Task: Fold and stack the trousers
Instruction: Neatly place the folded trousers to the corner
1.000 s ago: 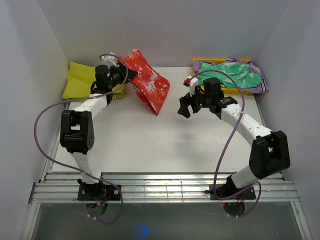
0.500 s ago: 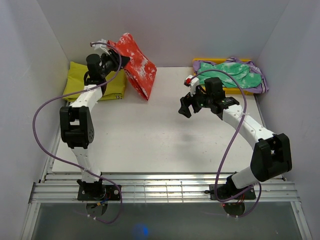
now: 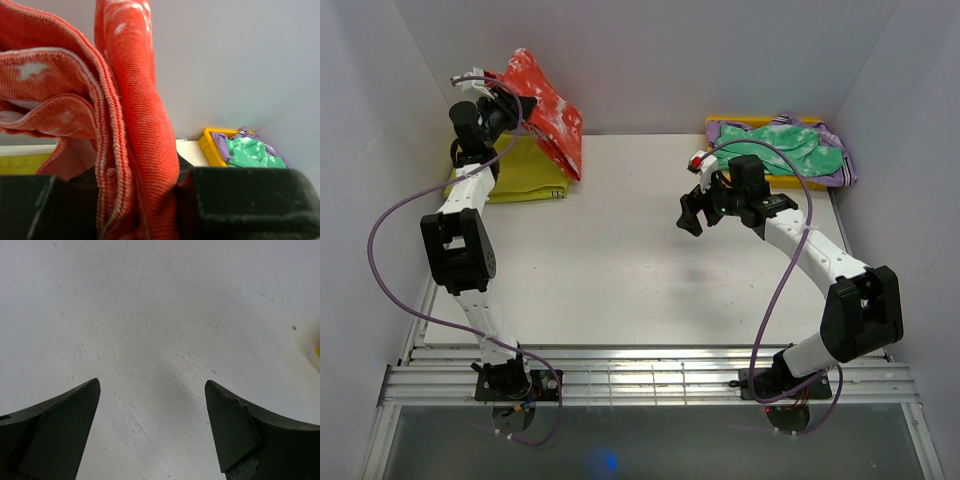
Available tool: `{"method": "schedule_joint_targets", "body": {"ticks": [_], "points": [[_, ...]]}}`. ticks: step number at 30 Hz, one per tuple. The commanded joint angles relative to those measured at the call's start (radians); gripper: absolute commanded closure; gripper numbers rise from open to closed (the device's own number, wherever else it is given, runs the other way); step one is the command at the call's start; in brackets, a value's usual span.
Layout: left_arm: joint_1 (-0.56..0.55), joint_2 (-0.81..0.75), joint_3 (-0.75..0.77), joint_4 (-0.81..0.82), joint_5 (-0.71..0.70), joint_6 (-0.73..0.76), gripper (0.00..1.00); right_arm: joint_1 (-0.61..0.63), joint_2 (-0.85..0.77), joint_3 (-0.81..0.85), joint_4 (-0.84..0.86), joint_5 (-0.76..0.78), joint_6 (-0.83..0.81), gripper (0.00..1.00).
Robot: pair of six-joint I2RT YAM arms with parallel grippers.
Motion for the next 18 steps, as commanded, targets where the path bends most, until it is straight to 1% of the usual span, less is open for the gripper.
{"method": "schedule_joint_targets", "body": {"ticks": [1, 9, 18], "points": [[0.017, -0.06, 0.015, 0.146, 0.046, -0.032, 1.0, -0.006, 0.011, 0.029, -0.008, -0.017, -0.013, 0.1], [0.098, -0.054, -0.062, 0.163, 0.087, -0.018, 1.0, -0.006, 0.02, 0.04, -0.02, -0.024, -0.018, 0.1], [0.229, 0.044, -0.037, 0.175, 0.175, 0.018, 1.0, -0.006, 0.019, 0.042, -0.043, -0.022, -0.033, 0.1]]}}
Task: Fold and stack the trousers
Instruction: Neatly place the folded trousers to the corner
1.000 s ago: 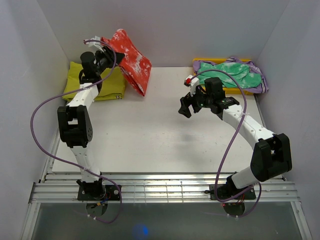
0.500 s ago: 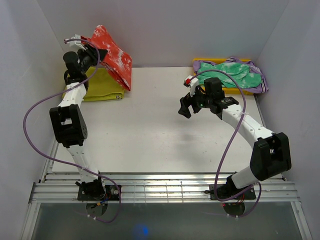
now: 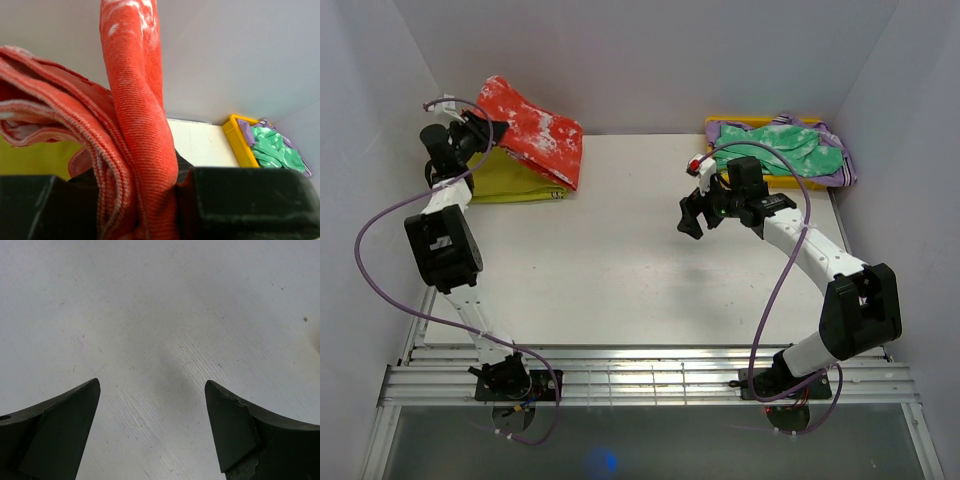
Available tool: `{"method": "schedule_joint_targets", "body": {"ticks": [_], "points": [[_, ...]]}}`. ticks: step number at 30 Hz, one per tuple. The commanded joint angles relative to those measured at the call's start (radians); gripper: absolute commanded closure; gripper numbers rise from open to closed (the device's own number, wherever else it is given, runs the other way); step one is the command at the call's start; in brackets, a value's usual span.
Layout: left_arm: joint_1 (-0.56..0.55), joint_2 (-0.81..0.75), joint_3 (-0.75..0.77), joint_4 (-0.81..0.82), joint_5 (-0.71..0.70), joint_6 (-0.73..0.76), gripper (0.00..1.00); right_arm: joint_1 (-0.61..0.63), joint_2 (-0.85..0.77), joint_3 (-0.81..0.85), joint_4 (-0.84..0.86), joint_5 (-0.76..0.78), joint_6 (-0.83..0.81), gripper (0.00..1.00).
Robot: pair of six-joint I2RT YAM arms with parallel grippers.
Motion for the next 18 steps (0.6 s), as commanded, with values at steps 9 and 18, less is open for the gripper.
{"method": "schedule_joint_targets", "body": {"ticks": [9, 18], "points": [[0.136, 0.118, 0.096, 0.094, 0.075, -0.002, 1.0, -0.006, 0.016, 0.043, -0.025, -0.031, -0.023, 0.1], [0.168, 0.238, 0.117, -0.125, -0.013, 0.185, 0.85, -0.006, 0.01, 0.056, -0.068, -0.009, -0.058, 0.1]]}}
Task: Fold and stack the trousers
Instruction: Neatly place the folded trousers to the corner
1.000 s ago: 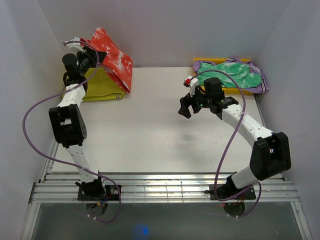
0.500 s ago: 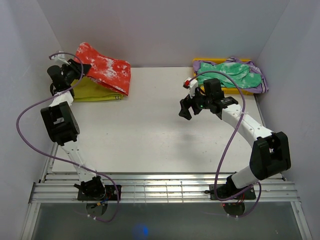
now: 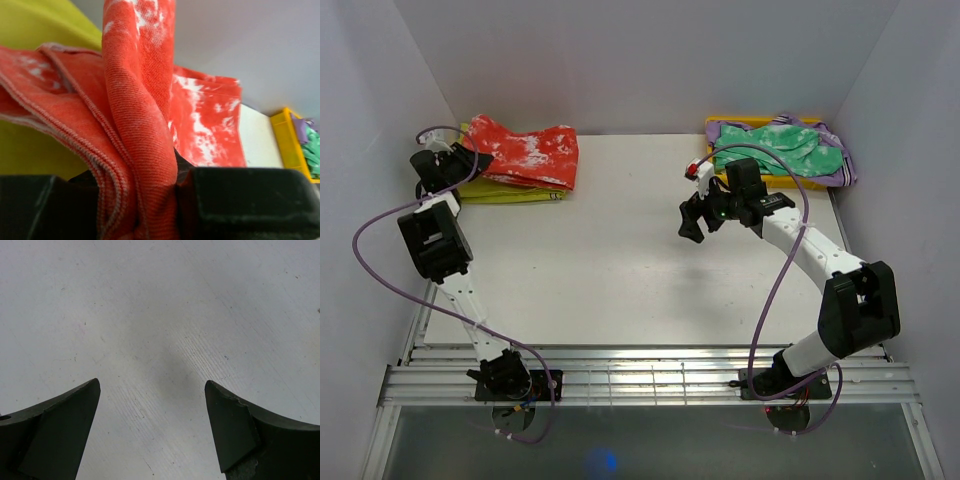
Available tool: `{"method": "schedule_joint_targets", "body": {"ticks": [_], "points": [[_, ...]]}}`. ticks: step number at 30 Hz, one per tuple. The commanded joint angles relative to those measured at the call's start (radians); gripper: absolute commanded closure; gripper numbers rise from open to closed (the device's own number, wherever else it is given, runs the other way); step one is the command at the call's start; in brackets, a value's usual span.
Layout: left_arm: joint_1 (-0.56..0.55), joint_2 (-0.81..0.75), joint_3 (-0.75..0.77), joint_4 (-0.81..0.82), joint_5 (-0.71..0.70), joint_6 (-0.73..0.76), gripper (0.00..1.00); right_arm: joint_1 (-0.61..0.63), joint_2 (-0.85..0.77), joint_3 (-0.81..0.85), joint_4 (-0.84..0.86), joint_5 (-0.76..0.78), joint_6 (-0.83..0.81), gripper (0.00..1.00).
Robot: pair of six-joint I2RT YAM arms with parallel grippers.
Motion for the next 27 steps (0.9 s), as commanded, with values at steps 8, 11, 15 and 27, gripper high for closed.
{"method": "schedule_joint_targets", "body": {"ticks": [8, 11, 15, 27], "points": [[0.038, 0.013, 0.138, -0.279, -0.219, 0.213, 0.32, -0.006, 0.001, 0.099, -0.055, -0.001, -0.036, 0.1], [0.038, -0.011, 0.211, -0.392, -0.276, 0.257, 0.15, -0.006, -0.01, 0.106, -0.059, -0.006, -0.036, 0.1], [0.037, -0.122, 0.158, -0.419, -0.383, 0.318, 0.03, -0.006, -0.032, 0.1, -0.058, -0.013, -0.039, 0.1], [-0.009, -0.451, 0.136, -0.856, -0.374, 0.683, 0.02, -0.04, -0.101, 0.072, -0.139, 0.088, -0.112, 0.1]]}}
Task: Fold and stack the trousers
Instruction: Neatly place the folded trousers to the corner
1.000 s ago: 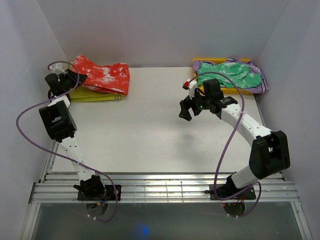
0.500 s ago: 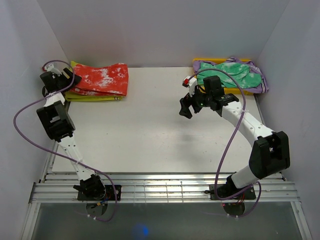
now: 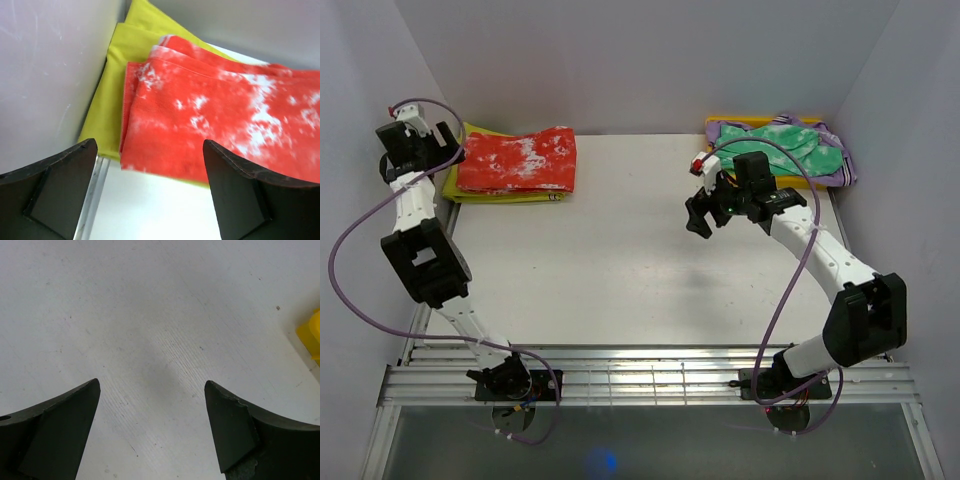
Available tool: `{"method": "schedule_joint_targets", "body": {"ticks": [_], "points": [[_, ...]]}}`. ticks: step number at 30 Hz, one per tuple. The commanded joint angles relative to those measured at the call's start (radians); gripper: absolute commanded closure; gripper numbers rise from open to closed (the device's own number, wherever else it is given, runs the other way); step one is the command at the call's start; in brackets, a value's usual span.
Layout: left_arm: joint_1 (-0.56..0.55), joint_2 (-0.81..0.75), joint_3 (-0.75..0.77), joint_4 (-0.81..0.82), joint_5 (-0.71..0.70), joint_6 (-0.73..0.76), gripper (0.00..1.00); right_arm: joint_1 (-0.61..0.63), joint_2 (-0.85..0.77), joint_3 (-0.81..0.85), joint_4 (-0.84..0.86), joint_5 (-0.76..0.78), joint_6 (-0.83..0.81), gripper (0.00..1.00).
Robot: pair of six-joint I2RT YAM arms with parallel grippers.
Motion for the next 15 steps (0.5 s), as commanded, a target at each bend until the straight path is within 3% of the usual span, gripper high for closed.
{"method": "schedule_joint_targets", "body": {"ticks": [1, 3, 9, 13, 15], "points": [[-0.048, -0.164, 0.069, -0.277, 0.053, 0.229, 0.02, -0.039, -0.059, -0.01, -0.038, 0.047, -0.043, 0.1], [-0.069, -0.203, 0.052, -0.403, 0.093, 0.271, 0.02, -0.082, -0.076, -0.028, -0.063, 0.044, -0.04, 0.1], [-0.212, -0.414, -0.159, -0.543, 0.079, 0.317, 0.02, -0.259, -0.177, -0.151, -0.12, -0.015, -0.038, 0.1], [-0.333, -0.539, -0.395, -0.542, 0.113, 0.227, 0.02, -0.288, -0.24, -0.27, -0.152, 0.005, -0.043, 0.1], [-0.342, -0.587, -0.454, -0.507, 0.147, 0.186, 0.02, -0.288, -0.291, -0.364, -0.149, 0.008, -0.032, 0.1]]}}
